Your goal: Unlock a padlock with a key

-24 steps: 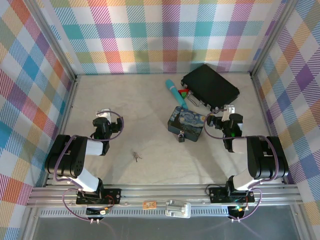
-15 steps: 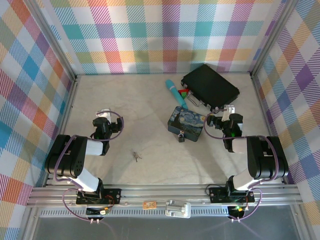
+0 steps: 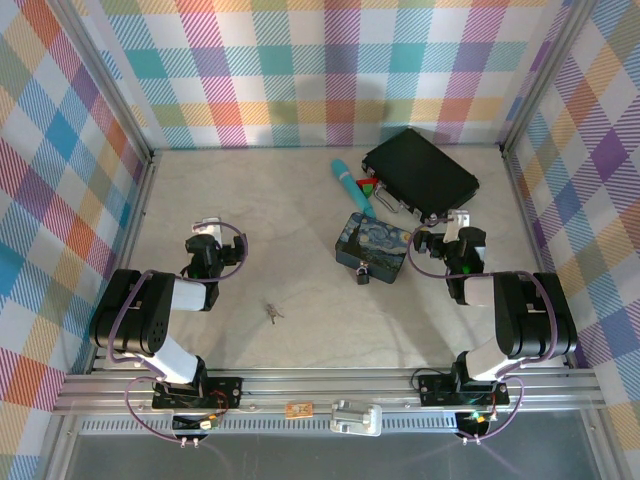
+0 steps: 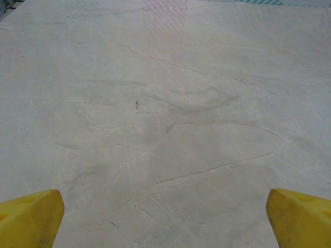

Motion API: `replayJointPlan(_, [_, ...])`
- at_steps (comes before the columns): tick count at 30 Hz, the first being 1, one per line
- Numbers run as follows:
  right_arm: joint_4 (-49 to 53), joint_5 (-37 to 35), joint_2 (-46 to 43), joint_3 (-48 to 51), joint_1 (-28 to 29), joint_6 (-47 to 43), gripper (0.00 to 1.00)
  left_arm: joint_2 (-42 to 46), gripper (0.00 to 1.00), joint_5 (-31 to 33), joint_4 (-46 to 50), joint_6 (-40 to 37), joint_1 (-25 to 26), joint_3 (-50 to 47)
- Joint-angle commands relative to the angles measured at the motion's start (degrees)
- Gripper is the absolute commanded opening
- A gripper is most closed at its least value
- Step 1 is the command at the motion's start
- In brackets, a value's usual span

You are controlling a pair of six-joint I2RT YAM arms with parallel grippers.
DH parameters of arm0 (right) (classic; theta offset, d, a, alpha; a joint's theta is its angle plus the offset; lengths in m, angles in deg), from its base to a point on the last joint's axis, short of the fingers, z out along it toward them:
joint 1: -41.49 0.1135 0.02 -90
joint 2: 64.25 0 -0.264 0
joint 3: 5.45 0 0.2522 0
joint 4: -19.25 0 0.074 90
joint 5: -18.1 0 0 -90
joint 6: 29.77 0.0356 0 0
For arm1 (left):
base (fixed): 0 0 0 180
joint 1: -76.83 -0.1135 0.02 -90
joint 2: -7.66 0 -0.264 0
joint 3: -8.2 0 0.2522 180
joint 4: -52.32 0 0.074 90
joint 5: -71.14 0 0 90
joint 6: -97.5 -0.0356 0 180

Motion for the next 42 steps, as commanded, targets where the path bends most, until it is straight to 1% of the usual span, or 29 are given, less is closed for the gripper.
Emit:
replayJointPlan(1, [-0.12,1.49,0.6,-0.99,-0.4,-0.42,0.99,-0.06,1.0,-0.72,-0.46,-0.27,-0.42,1.13])
replayJointPlan(3, [0.08,1.09,0.13,-1.01,-0.4,-0.4,0.99,0.0,1.0,-0.76,-0.47,-0.34,-0.39,1.12])
replayJointPlan(4, [2.06,0.75,-0.81,-1.61,-0.39,-0.29,0.99,-0.07,1.0,-0.66,-0.55,-0.34,-0.43,1.12])
replayJointPlan(6, [7.73,-0.15,-3.79,-3.53,-0.3,-0.15,0.99,0.03,1.0,-0.86,-0.89,-0.39,-0.45,0.96])
replayJointPlan(7, [12.9,-1.34,-5.63,-5.03,-0.29,0.49,0.99,0.57,1.0,-1.45,0.06,-0.87,-0.41,1.28])
replayJointPlan(8, [18.38,-2.8,-7.43,-7.01,-0.3,1.71,0.99,1.92,1.0,-2.15,3.19,-1.39,-0.27,2.3])
replayJointPlan(10, [28.37,-4.4,-10.5,-10.69,-0.34,5.23,0.99,5.37,1.0,0.73,12.59,-1.08,0.44,6.29])
replayJointPlan(12, [36.62,-3.71,-13.08,-13.39,-0.29,9.59,0.99,7.97,1.0,2.97,23.82,1.1,0.49,11.45])
replayJointPlan(13, [40.79,-3.24,-14.27,-14.57,-0.29,13.68,0.99,8.8,1.0,4.27,29.81,3.74,0.45,14.38])
replayJointPlan(14, [44.96,-1.63,-15.14,-15.75,-0.34,16.66,0.99,9.21,1.0,4.69,36.45,6.57,0.48,17.91])
replayJointPlan(16, [52.58,1.94,-15.95,-18.02,-0.21,21.86,1.0,8.84,0.99,3.05,47.26,9.73,0.49,24.17])
replayJointPlan(18, [58.65,6.61,-16.03,-19.81,0.12,26.54,0.97,8.62,1.0,0.5,53.24,13.55,0.48,27.9])
replayJointPlan(19, [60.73,10.19,-15.71,-20.32,0.36,27.93,0.95,8.7,1.0,-0.65,55.22,17.1,0.52,28.99])
replayJointPlan(20, [62.39,13.57,-15.29,-20.9,0.86,28.73,0.93,8.61,1.0,-1.75,57.75,22.47,0.61,30.04])
replayJointPlan(22, [64.35,16.4,-14.81,-21.23,2.69,30.16,0.92,7.97,1.0,-2.79,62.89,31.91,1.59,32.44])
replayJointPlan(23, [64.57,16.54,-14.85,-21.15,4.19,30.69,0.92,7.92,1.0,-2.98,63.51,36.07,2.89,32.67])
replayJointPlan(26, [64.65,13.94,-14.38,-20.6,8.6,30.66,0.92,8.26,0.99,-1.25,62.74,43.34,8.51,32.19])
replayJointPlan(28, [64.65,12.48,-12.97,-20.94,10.24,30.13,0.92,7.95,1.0,0.3,62.96,45.58,11.98,33.07])
replayJointPlan(30, [64.67,11.89,-11.12,-21.58,10.99,29.84,0.92,6.91,1.0,1.19,63.51,46.74,14.54,34.95])
replayJointPlan(31, [64.4,11.86,-10.15,-21.95,11.39,29.3,0.9,6.14,1.0,0.79,66.27,46.95,15.33,36.42])
replayJointPlan(35, [64.77,11.49,-6.89,-23.9,12.52,26.26,0.89,5.04,1.0,-0.9,69.95,46.76,16.68,39.94])
replayJointPlan(38, [64.81,10.93,-4.84,-24.71,12.8,25.04,0.88,6.92,1.0,-1.71,68.05,47.05,16.78,38.28])
replayJointPlan(41, [62.5,12.47,-2.62,-25.02,12.98,24.17,0.83,9.39,1.0,-2.07,64.99,46.6,16.76,35.98])
replayJointPlan(42, [62.09,13.38,-1.85,-25.35,13.05,23.74,0.79,10.1,1.0,-1.98,64.51,46.47,16.8,35.53])
